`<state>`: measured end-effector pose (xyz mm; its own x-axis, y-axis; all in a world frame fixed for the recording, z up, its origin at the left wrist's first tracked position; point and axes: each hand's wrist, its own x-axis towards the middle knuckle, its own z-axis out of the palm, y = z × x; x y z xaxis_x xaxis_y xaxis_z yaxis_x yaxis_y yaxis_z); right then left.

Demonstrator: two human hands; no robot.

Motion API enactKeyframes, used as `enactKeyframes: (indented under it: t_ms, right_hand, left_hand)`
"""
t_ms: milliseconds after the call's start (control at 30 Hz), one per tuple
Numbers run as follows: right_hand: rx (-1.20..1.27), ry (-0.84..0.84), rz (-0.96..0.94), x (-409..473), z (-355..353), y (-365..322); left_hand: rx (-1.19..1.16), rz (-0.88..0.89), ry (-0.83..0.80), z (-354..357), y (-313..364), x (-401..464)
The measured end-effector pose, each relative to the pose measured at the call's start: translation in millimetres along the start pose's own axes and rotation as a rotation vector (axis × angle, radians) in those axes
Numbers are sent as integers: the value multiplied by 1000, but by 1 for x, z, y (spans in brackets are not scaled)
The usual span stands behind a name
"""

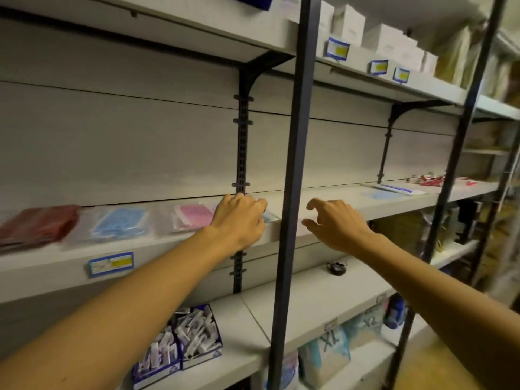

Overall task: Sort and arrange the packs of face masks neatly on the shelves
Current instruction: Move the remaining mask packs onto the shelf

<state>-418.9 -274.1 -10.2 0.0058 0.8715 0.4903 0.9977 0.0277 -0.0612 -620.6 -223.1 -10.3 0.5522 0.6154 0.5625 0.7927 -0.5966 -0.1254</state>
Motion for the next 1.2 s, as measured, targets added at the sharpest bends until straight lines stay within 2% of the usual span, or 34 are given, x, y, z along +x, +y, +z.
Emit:
enactKeyframes:
  t_ms: [233, 433, 800, 1200]
  right_hand:
    - [-12, -25, 169, -15, 7, 110]
    - [-44, -26, 234, 6, 21, 197]
    - [1, -40, 290, 77, 51, 334]
    - [24, 6, 321, 114, 65, 483]
  left_hand:
    - [-46, 183, 7, 50, 82, 65]
    - [-57, 258, 45, 103, 141, 135]
    - [-90, 164, -46, 177, 180, 277]
    - [-31, 141, -114, 246, 264, 379]
